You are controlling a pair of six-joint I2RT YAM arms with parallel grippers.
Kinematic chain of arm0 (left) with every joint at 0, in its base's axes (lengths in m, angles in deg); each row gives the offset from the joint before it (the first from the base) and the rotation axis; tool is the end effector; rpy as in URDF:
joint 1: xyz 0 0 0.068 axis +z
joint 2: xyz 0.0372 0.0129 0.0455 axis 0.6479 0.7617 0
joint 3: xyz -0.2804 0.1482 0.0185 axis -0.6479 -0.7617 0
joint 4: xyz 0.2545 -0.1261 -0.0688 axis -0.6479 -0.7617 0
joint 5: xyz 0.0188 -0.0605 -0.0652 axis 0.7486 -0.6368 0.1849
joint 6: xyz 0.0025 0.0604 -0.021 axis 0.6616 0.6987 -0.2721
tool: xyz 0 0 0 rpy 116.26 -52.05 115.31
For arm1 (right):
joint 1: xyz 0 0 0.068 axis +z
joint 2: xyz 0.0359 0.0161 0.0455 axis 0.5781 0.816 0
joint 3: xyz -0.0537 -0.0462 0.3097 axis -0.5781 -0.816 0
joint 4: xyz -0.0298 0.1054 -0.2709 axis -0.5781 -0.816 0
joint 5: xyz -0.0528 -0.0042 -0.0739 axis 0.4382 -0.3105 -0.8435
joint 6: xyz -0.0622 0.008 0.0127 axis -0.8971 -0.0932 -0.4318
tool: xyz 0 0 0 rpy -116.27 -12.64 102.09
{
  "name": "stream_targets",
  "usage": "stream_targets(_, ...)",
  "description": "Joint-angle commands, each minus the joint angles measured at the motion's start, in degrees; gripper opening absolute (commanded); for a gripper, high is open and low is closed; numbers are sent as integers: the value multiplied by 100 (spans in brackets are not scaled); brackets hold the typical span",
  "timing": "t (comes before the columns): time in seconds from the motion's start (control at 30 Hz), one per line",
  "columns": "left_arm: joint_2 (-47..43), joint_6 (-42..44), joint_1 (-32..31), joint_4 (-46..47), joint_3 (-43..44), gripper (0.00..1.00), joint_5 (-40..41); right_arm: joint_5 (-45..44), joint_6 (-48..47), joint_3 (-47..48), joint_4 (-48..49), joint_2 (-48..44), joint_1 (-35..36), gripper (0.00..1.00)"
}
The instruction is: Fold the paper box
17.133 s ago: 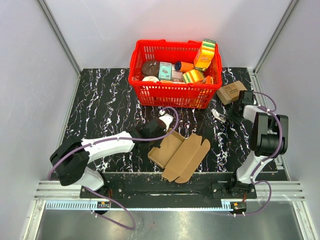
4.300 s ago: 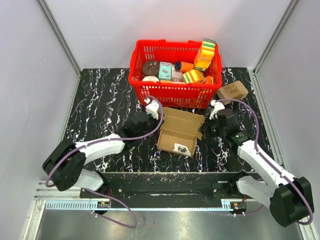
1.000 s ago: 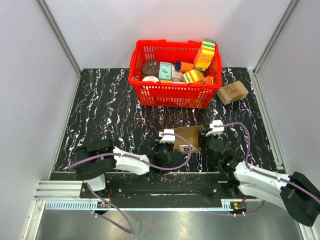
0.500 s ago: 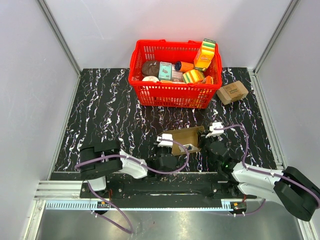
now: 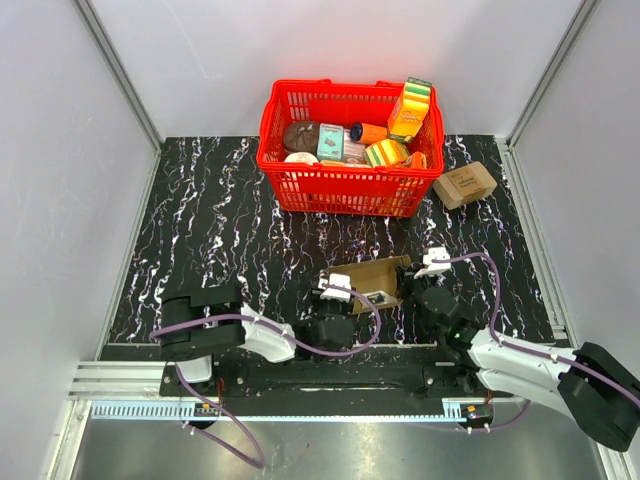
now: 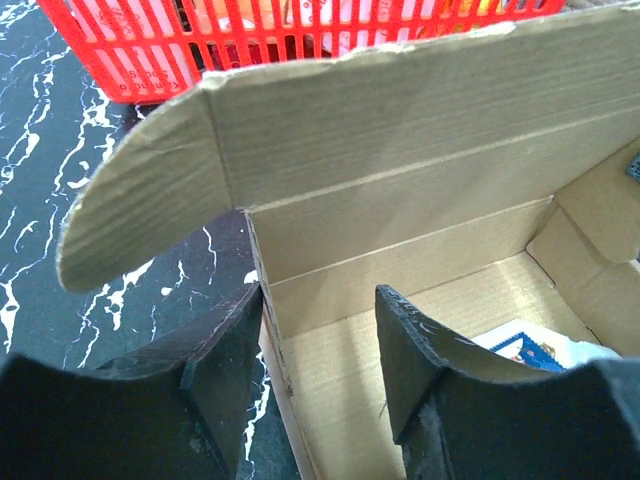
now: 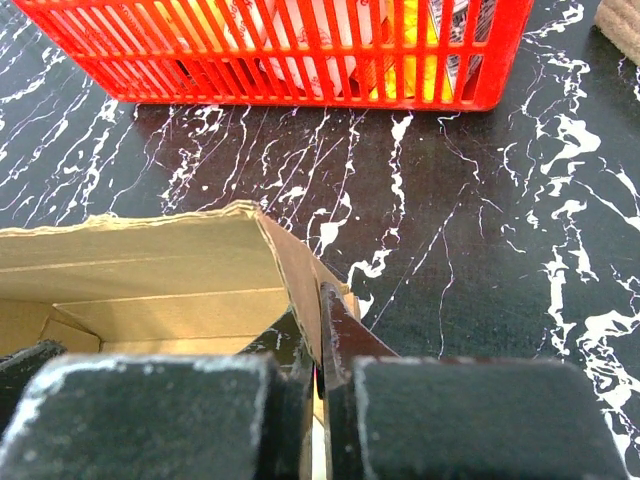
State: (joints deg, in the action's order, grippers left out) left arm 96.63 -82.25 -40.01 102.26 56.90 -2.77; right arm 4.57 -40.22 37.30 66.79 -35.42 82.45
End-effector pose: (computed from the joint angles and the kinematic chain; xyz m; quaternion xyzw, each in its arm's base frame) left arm 0.1011 -0.3158 0.1639 0.0536 0.7375 -0.0509 0.6713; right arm 0.1382 0.1104 0.1780 -0.0275 0.7472 0.1478 0.6473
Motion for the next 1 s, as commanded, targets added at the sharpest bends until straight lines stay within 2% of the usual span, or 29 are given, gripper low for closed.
stream_targets(0.0,23,-266,-63,-7,96,56,-190,63,205,19,114,-1,94,1)
stream_targets(0.2,-301,-811,-72,-780,87,72,-356,37,187,37,141,61,129,1)
stream_targets(0.3,-460,-952,-81,-1079,87,86,-436,28,178,19,140,0,138,1)
stream_targets(0.5,-732,-1093,-125,-1458,105,99,-620,-7,178,1,123,-53,147,1)
stream_targets(0.97,-1523,-1251,-222,-1994,-27,99,-1666,-191,196,-16,175,-71,147,1)
